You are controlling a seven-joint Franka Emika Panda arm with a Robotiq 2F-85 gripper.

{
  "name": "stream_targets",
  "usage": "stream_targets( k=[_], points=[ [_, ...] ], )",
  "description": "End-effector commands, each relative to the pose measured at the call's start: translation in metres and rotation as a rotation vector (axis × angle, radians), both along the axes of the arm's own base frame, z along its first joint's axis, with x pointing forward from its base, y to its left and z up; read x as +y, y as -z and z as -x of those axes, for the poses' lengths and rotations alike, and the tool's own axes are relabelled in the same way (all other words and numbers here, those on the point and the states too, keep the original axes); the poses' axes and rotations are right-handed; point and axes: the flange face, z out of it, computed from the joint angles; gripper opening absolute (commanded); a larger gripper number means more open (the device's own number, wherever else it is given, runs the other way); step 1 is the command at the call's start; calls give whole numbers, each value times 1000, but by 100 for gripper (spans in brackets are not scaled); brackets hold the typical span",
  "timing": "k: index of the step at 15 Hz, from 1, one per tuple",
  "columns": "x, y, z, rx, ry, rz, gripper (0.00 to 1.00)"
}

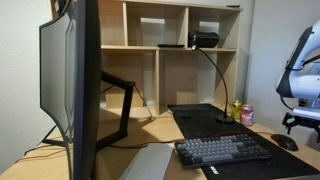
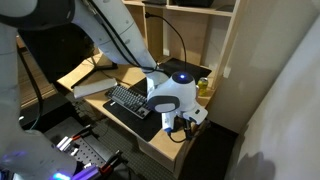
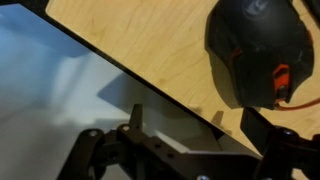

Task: Move the computer mouse forward.

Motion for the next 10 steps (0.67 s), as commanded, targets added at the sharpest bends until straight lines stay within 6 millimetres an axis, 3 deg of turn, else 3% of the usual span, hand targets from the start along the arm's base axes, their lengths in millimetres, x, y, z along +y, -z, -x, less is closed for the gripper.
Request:
stream_targets(
  k=[1, 10],
  points=[
    [-1, 4, -1, 8, 2, -8, 100],
    [7, 6, -9, 1, -12, -27, 100]
  ],
)
